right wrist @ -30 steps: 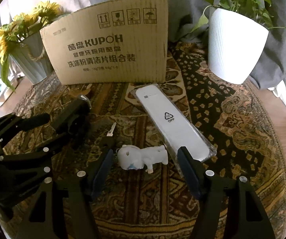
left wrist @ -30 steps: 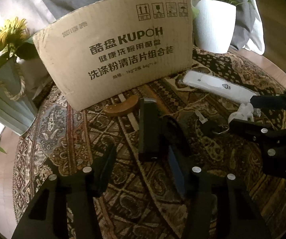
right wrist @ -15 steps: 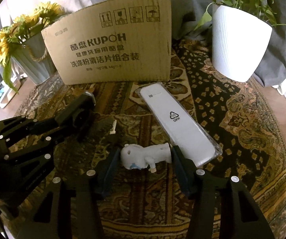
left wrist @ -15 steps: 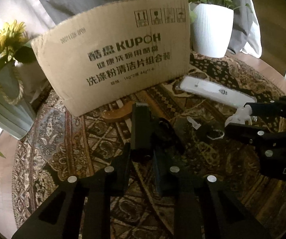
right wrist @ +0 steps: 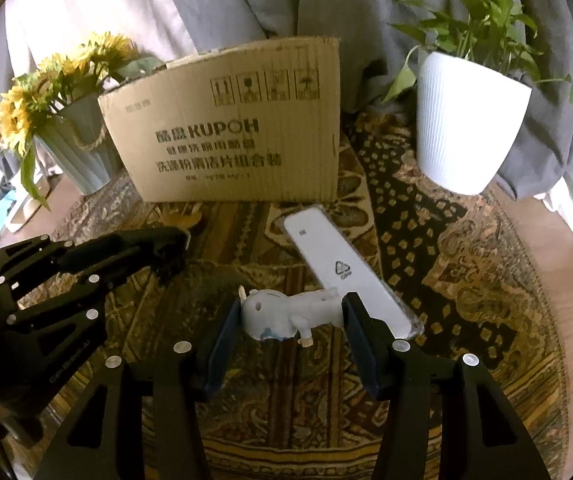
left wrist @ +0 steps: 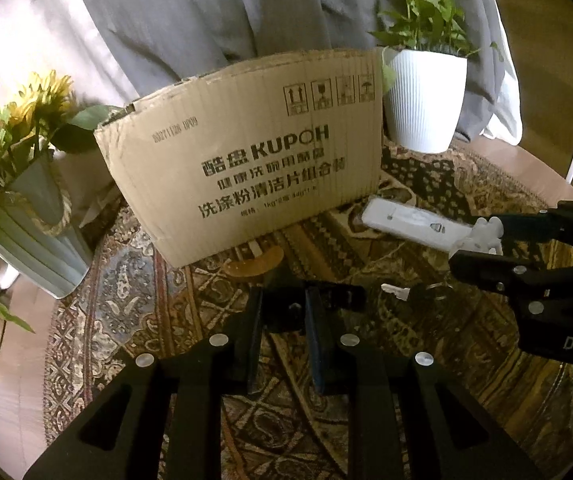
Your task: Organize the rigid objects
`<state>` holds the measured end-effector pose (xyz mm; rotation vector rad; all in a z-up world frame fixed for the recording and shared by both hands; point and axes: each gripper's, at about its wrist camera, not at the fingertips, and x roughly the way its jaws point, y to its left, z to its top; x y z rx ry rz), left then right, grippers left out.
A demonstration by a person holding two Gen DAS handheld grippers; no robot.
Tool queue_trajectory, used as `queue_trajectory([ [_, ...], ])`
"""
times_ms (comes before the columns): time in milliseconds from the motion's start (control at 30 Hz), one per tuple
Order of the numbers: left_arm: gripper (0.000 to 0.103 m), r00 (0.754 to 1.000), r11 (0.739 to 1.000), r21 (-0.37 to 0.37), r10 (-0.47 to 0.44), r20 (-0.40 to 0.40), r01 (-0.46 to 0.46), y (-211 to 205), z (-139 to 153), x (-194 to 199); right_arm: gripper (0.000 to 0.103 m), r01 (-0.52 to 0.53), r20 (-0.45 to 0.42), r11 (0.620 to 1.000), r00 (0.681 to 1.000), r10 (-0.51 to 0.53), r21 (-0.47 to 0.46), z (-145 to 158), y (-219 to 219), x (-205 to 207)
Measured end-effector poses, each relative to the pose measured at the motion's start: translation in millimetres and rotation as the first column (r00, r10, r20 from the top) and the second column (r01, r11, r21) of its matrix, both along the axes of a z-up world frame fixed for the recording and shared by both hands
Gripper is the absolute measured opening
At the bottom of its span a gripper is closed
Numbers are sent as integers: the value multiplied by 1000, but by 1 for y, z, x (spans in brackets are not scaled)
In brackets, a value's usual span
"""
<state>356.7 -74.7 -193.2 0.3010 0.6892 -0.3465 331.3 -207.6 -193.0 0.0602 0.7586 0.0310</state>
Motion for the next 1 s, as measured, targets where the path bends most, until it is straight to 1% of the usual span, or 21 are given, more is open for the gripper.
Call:
queue_trajectory([
  [600,21,998,998,-49,30,58,-27,8,33,-11,54,-25,91,999,995,27,-24,39,6,-11],
  [1000,21,987,995,-87,52,151,-39,13,73,-12,54,-43,182,998,982,50,-41,74,10,-15],
])
